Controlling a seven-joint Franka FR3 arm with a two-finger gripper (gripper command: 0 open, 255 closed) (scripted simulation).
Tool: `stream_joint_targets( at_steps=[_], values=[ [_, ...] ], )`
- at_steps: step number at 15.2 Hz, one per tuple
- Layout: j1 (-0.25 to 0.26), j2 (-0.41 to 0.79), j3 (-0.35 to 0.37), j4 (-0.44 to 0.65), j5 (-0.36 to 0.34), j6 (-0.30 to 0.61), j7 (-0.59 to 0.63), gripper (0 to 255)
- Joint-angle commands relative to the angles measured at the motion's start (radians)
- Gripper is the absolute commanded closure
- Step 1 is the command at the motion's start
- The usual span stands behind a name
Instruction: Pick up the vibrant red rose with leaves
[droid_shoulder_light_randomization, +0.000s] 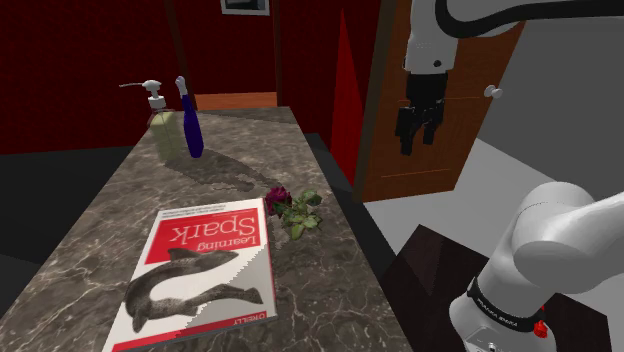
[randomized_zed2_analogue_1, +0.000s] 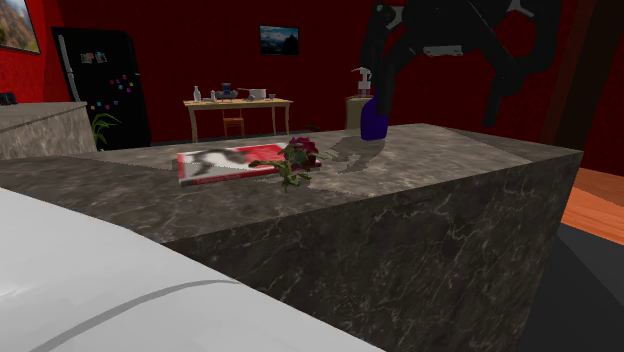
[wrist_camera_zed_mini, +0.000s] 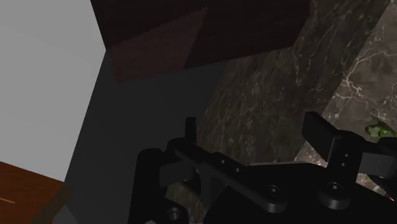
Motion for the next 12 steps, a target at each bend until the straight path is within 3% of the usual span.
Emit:
stream_joint_targets(
  at_steps=[1,12],
  values=[
    [0.000,0.000,0.000,0.000,0.000,0.000,0.000,0],
    [0.103,0.190,0.119,0.013,0.239,0.233,0.146,0]
  ],
)
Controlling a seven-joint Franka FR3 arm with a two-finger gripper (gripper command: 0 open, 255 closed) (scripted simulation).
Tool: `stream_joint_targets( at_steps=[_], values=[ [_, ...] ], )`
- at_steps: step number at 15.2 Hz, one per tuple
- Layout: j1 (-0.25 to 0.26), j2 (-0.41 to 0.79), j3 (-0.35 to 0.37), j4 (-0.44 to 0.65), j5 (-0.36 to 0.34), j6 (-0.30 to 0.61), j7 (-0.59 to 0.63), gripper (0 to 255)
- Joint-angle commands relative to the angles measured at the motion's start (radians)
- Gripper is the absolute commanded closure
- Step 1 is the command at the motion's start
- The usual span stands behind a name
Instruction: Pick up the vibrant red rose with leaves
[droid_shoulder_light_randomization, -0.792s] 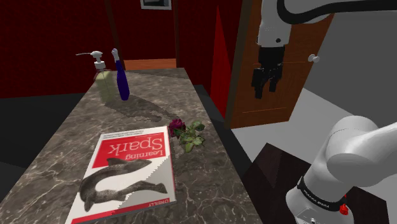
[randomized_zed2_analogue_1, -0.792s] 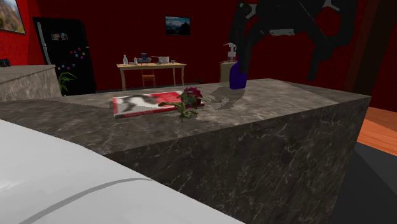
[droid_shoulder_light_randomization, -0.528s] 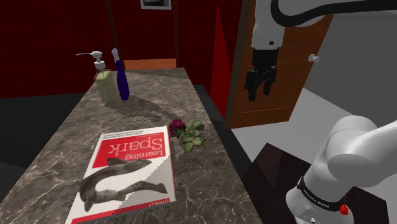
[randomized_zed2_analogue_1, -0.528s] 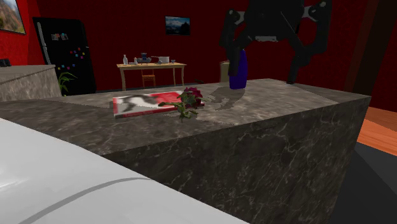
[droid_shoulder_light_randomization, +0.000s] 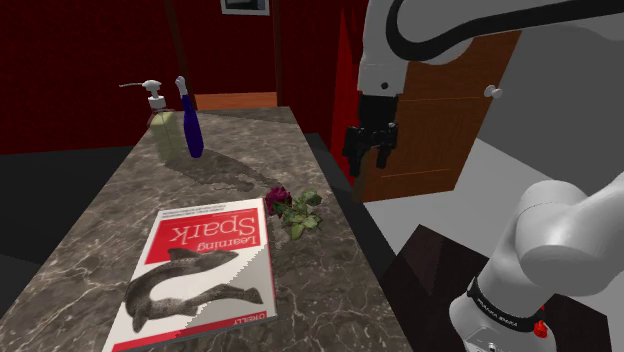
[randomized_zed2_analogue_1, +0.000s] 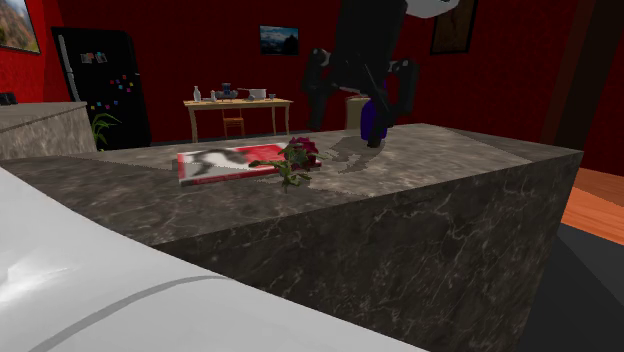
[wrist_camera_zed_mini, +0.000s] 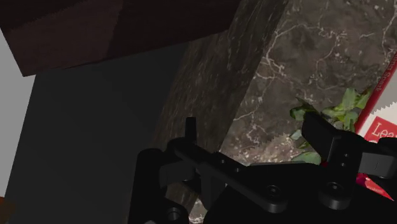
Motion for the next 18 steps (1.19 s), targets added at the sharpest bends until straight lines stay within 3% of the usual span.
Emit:
stream_joint_targets(
  at_steps=[1,9,18],
  values=[
    [0.019,0.048,0.022,0.023,0.042,0.041,0.024,0],
    [0.085,0.240,0.100,0.124,0.177,0.203,0.095,0],
    [0.091,0.272,0.109,0.050,0.195,0.306,0.065,0]
  ],
)
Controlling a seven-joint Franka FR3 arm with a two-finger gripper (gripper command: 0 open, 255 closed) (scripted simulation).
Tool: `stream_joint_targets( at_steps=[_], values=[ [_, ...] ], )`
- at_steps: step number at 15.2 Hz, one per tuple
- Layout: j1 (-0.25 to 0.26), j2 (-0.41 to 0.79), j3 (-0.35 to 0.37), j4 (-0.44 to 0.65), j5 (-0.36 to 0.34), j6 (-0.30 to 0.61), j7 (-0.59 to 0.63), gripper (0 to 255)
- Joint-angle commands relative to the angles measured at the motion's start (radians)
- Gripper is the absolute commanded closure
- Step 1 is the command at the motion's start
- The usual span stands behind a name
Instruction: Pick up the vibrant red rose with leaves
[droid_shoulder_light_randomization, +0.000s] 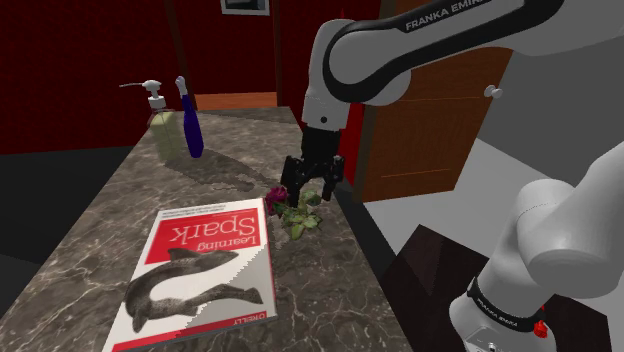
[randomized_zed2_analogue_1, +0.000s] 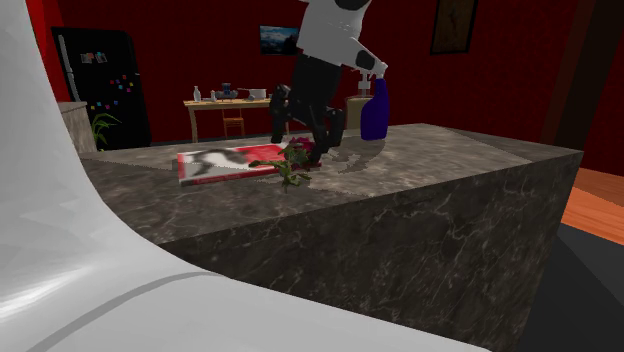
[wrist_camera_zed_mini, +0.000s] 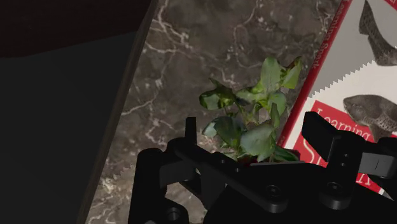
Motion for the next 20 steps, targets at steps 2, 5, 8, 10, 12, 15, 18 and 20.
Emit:
stream_joint_targets(
  at_steps=[2,5,8,10,12,15,18,20],
  values=[
    [-0.001,0.003,-0.001,-0.004,0.000,0.007,-0.004,255],
    [0.000,0.004,0.000,-0.002,0.000,0.006,-0.003,255],
    [0.000,0.004,0.000,-0.003,0.001,0.007,-0.002,255],
    [0.000,0.004,0.000,-0.003,0.001,0.007,-0.002,255],
    [-0.001,-0.001,-0.001,0.005,-0.002,-0.006,0.001,255],
    [-0.003,-0.013,-0.004,0.034,-0.008,-0.046,0.013,255],
    [-0.005,-0.024,-0.008,0.065,-0.015,-0.086,0.025,255],
    [-0.006,-0.029,-0.010,0.087,-0.019,-0.112,0.033,255]
  ],
)
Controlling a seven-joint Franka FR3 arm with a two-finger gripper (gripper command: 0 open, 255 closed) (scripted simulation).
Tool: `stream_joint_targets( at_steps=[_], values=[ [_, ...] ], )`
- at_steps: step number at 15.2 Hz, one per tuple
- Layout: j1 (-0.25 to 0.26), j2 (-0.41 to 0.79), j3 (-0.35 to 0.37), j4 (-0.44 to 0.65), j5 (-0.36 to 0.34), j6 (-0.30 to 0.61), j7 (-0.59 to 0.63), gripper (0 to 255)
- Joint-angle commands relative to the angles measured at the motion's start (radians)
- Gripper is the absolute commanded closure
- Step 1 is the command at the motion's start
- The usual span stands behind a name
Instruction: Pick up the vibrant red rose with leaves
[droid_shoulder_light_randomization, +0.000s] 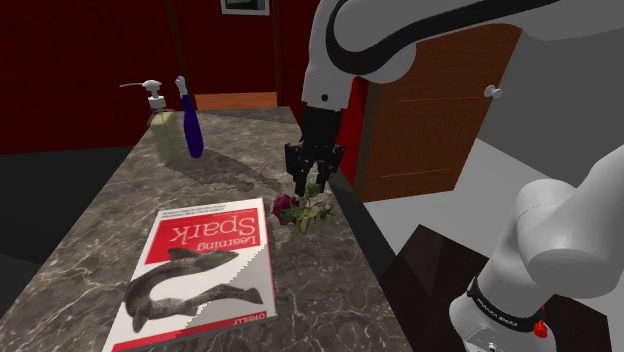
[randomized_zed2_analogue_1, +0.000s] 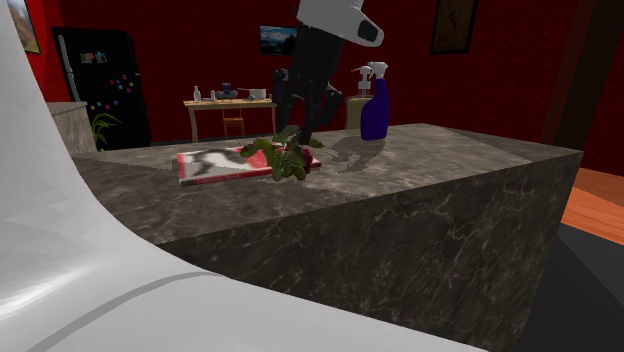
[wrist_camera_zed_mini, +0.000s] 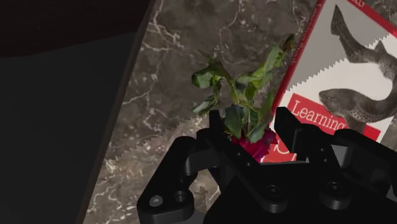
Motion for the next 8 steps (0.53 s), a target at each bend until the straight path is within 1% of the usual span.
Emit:
stream_joint_targets(
  at_steps=[1,6,8],
  values=[
    [-0.001,-0.008,-0.002,0.021,-0.004,-0.028,0.008,255],
    [-0.003,-0.017,-0.008,0.079,-0.012,-0.093,0.028,255],
    [-0.003,-0.017,-0.008,0.081,-0.013,-0.095,0.028,255]
  ],
)
